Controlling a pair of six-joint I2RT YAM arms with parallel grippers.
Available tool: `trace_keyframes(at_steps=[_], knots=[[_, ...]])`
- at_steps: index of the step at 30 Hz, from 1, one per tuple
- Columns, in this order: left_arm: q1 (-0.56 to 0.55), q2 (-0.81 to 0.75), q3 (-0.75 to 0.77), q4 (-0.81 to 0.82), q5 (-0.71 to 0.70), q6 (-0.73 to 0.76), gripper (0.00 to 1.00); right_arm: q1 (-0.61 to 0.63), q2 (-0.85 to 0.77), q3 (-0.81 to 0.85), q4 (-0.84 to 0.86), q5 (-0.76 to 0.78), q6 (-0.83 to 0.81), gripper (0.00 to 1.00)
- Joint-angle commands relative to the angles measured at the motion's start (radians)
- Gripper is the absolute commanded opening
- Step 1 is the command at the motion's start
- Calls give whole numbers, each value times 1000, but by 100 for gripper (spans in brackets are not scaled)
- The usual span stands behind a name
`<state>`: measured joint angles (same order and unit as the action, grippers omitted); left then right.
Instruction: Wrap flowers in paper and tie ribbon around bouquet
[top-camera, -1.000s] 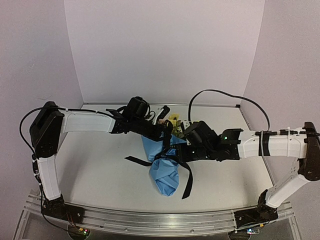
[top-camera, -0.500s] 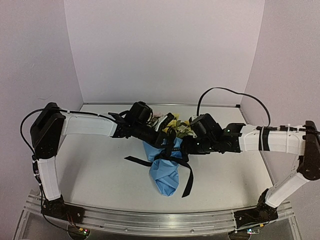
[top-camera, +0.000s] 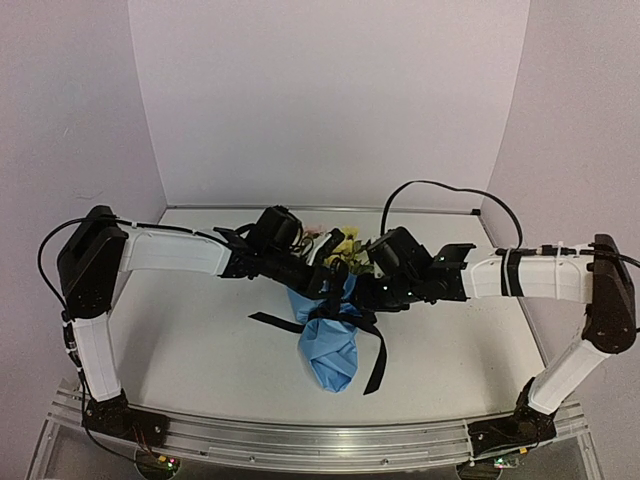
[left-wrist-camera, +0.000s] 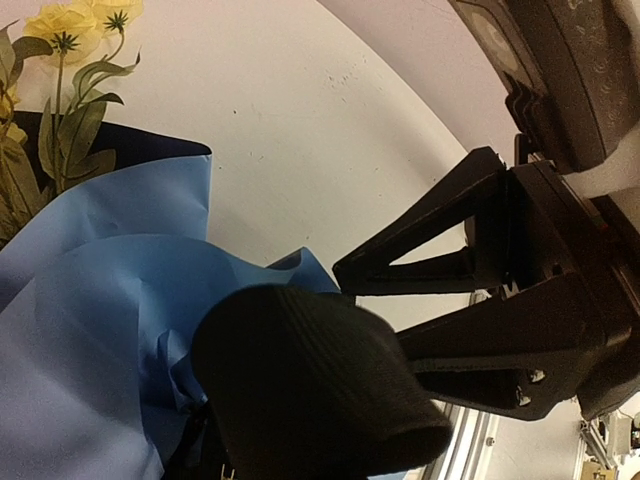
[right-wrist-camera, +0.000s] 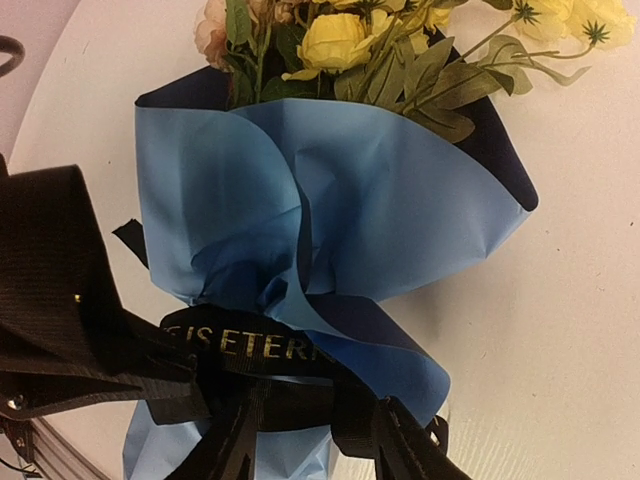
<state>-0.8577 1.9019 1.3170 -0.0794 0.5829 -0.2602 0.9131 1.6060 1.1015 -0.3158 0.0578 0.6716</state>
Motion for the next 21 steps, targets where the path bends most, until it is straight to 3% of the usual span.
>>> trace_keyframes(at_steps=[1, 14, 21], knots=[[-1, -82, -12, 19, -36, 12, 0, -2, 12, 23, -3, 8, 9, 42], [-26, -33, 63, -66, 84, 84, 0, -18, -154, -75, 3, 81, 105, 44], [-29, -57, 23, -14, 45, 58, 0, -19, -24, 18, -6, -79, 24, 41]])
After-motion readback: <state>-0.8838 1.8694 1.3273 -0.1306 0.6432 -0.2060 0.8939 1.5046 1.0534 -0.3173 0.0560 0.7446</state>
